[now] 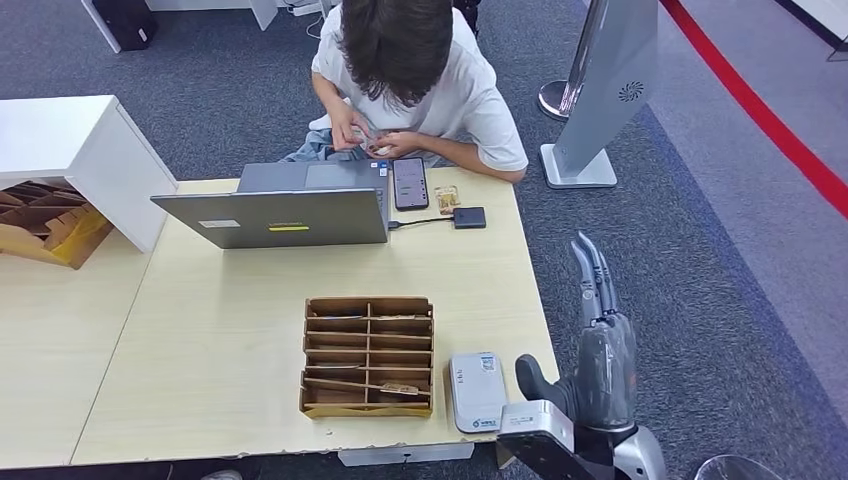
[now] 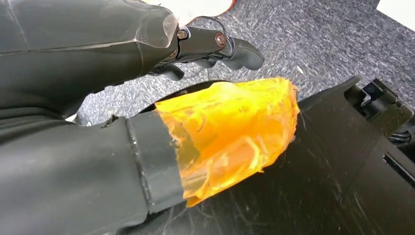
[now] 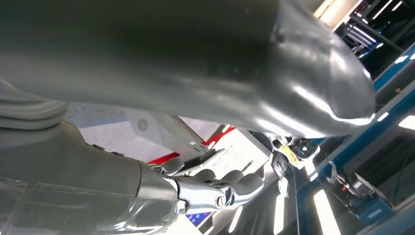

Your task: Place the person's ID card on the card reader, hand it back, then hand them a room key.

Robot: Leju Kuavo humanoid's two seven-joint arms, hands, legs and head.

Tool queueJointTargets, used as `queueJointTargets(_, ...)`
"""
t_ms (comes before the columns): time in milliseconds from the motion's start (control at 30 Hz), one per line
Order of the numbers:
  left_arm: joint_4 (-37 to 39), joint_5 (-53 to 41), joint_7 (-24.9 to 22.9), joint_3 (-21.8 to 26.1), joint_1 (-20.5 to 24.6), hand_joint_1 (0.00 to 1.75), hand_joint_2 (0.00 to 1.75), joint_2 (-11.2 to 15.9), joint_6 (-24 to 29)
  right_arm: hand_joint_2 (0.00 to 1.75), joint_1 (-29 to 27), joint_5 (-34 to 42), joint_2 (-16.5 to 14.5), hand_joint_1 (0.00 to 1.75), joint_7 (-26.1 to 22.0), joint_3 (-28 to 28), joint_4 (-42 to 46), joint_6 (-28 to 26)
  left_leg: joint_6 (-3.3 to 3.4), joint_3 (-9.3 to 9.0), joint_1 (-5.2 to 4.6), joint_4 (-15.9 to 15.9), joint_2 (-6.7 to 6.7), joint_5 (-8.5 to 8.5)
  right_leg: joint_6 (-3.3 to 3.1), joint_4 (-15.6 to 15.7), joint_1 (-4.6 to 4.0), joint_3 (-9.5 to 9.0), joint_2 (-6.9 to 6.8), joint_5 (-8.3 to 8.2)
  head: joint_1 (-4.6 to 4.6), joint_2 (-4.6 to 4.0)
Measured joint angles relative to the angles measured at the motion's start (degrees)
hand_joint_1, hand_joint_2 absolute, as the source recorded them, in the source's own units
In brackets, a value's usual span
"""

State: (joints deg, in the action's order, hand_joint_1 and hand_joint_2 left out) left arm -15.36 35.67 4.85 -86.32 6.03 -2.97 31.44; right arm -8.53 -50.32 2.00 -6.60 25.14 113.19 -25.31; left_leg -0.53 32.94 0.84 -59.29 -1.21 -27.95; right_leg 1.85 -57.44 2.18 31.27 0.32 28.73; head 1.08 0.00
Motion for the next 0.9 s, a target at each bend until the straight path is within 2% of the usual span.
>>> queueJointTargets(333, 2.97, -0.21, 0.82, -0.14, 0.53, 0.00, 0.00, -1.42, -1.31, 0.00, -2.88, 2.51, -1.37, 0.00, -2.52, -0.96, 0.69, 2.02, 0.00, 0.00, 0.01, 0.00, 0.01, 0.00, 0.00, 0.00, -0.01, 0.01, 0.02, 0.00, 0.00, 0.00)
queueJointTargets(867, 5.80, -0.55, 1.67, -0.17, 1.48, 0.00, 0.00, -2.73, -3.15, 0.00, -3.34, 3.16, -1.41, 0.00, -4.26, -0.01, -1.07, 2.72, 0.00, 0.00, 0.01, 0.01, 0.02, 0.00, 0.00, 0.00, -0.01, 0.01, 0.02, 0.00, 0.00, 0.00)
queueJointTargets(900, 5.95, -0.56, 1.77, -0.19, 1.52, 0.00, 0.00, -2.80, -3.27, 0.44, -3.33, 3.09, -1.41, 0.00, -4.26, 0.19, -1.20, 2.84, 0.00, 0.00, 0.01, 0.01, 0.02, 0.00, 0.00, 0.00, -0.01, 0.01, 0.02, 0.00, 0.00, 0.00)
